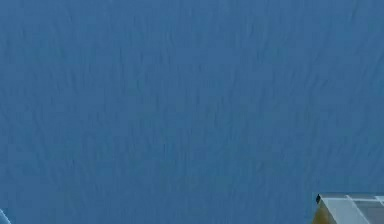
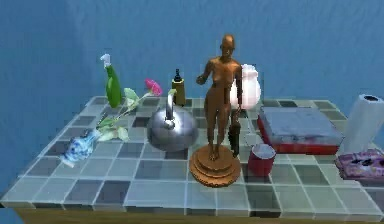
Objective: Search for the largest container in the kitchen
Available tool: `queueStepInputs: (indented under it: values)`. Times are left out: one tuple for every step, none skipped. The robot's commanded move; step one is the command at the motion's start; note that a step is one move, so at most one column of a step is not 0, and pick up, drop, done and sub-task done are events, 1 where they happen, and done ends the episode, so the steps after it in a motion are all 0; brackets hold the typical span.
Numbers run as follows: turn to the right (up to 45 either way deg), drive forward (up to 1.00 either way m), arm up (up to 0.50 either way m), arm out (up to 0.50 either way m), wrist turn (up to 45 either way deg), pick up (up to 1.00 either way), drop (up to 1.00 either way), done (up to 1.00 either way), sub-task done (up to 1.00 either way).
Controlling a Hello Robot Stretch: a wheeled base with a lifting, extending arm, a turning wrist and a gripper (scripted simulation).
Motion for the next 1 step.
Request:
queueStepInputs:
  values:
    - [45.0, 0.0, 0.0, 0.0, 0.0, 0.0, 0.0, 0.0, 0.0]
